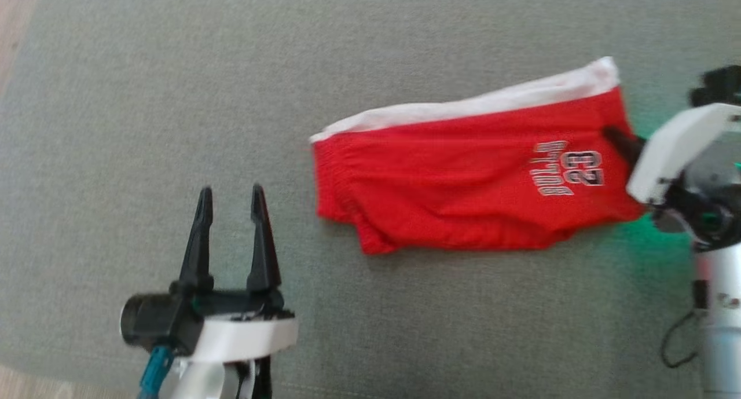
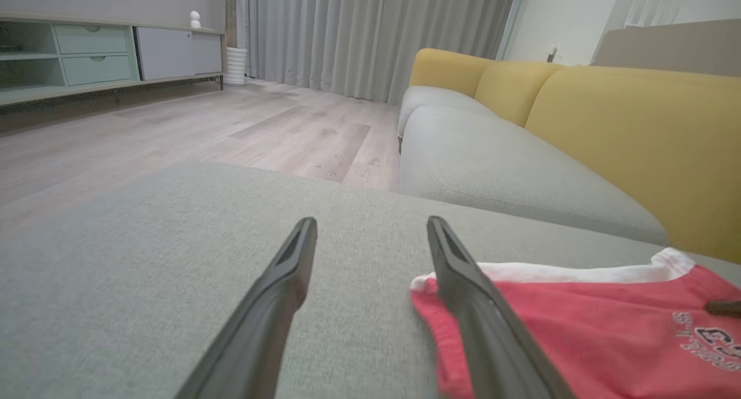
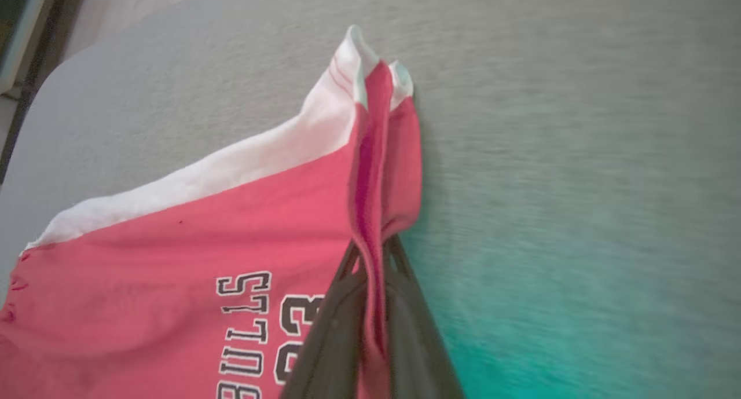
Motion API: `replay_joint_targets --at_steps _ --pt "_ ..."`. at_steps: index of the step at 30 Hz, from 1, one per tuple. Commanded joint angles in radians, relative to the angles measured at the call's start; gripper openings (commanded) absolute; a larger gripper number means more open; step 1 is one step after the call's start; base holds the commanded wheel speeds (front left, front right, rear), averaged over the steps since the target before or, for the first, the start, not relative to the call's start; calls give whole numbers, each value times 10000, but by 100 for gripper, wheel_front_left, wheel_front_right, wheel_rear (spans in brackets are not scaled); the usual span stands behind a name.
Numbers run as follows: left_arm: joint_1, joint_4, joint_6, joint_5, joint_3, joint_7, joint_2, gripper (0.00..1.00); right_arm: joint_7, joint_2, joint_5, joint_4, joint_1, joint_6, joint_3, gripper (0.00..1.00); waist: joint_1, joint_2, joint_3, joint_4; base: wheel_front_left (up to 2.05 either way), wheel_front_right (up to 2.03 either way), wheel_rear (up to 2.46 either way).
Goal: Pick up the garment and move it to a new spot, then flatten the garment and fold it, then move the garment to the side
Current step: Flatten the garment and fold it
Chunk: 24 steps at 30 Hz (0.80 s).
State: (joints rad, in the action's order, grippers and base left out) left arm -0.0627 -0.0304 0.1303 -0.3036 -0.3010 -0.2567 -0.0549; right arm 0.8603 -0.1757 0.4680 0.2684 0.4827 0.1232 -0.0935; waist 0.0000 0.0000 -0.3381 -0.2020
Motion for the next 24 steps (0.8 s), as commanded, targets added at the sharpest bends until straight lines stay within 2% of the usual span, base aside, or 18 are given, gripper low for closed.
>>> replay_joint_targets --at_steps 1,8,12,15,19,22,24 --pt "86 -237 -67 148 392 -50 -5 100 -78 -213 47 -366 66 75 -80 0 0 0 180 189 0 0 0" --pt "678 5 -533 548 769 -50 35 100 -246 -1160 -328 -283 -403 75 -2452 0 0 0 652 500 0 0 0" --pt "862 31 -574 507 799 -51 42 100 -136 -1254 -375 -645 -264 75 -3016 0 0 0 798 506 0 0 0" --pt "960 46 -531 433 737 -51 44 100 85 -936 -176 -1209 -68 75 -2551 0 0 0 880 510 0 0 0" --pt "988 123 -504 353 570 -51 45 100 521 -121 87 -2117 51 75 -1253 0 0 0 966 454 0 0 0" --pt "955 198 -507 303 451 -51 45 100 765 562 96 -2362 22 75 -258 0 0 0 994 339 0 0 0" --pt "939 227 -510 289 430 -51 46 100 768 712 21 -2341 -29 75 21 0 0 0 1001 280 0 0 0"
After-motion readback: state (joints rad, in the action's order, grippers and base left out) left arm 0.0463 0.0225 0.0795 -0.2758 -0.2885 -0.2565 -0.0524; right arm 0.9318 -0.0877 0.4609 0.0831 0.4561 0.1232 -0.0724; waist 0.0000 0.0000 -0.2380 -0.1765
